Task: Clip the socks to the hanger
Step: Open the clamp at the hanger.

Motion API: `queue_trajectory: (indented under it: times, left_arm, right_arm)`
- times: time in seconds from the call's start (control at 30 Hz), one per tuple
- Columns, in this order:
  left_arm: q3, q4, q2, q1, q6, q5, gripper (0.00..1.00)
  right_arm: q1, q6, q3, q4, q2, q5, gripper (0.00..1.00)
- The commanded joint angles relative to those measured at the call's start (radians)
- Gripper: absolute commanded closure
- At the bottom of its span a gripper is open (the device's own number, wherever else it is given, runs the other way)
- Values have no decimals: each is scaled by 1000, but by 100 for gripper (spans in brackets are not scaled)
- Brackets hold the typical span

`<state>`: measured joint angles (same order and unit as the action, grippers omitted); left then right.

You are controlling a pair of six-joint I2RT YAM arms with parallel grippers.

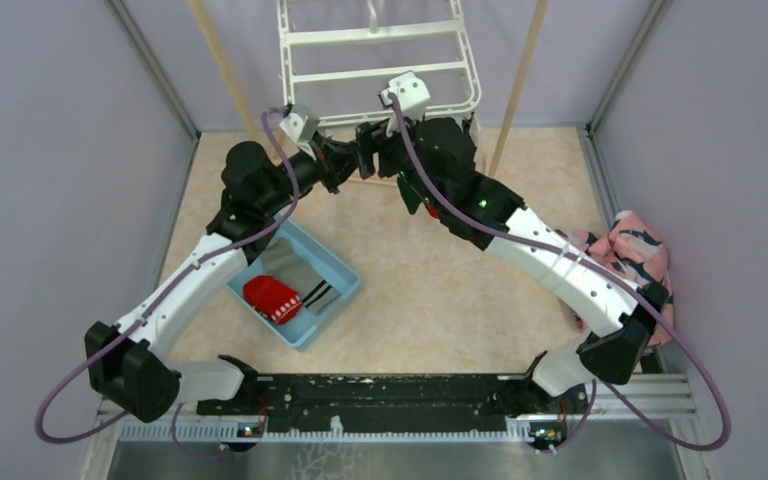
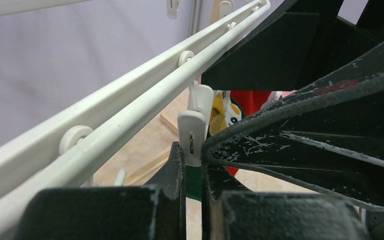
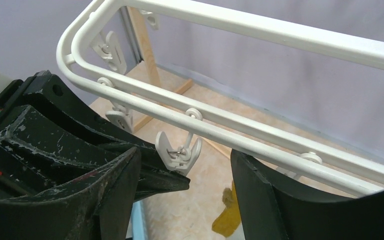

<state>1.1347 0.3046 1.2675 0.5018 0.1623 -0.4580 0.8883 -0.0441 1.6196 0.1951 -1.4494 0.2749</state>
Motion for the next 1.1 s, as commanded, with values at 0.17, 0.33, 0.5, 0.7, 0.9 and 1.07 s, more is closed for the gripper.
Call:
queue_trajectory:
  times: [0.17,0.33,0.5,0.7,0.9,1.07]
  left_arm:
    - [16,-56,-15,33,-2,-67,100]
    - [26,-61,-20,51,7,-79,100]
    - [34,-87,-23,62,2,-88,100]
    - [25,-95,-53,70,6,-98,100]
    - [10,-107,-67,72,-7,-80,100]
    - [3,-114,-78,72,-18,-48,100]
  right_arm:
    - [8,12,65,-88,-23,26,40]
    - [8,2,51,-107,-31,31,40]
    - [8,-5,38,-138,-29,42,43]
    - [8,-17,25,-159,-30,66,68]
    - [8,-23,19,-155,-28,90,97]
    - [8,-25,7,-155,-15,103,100]
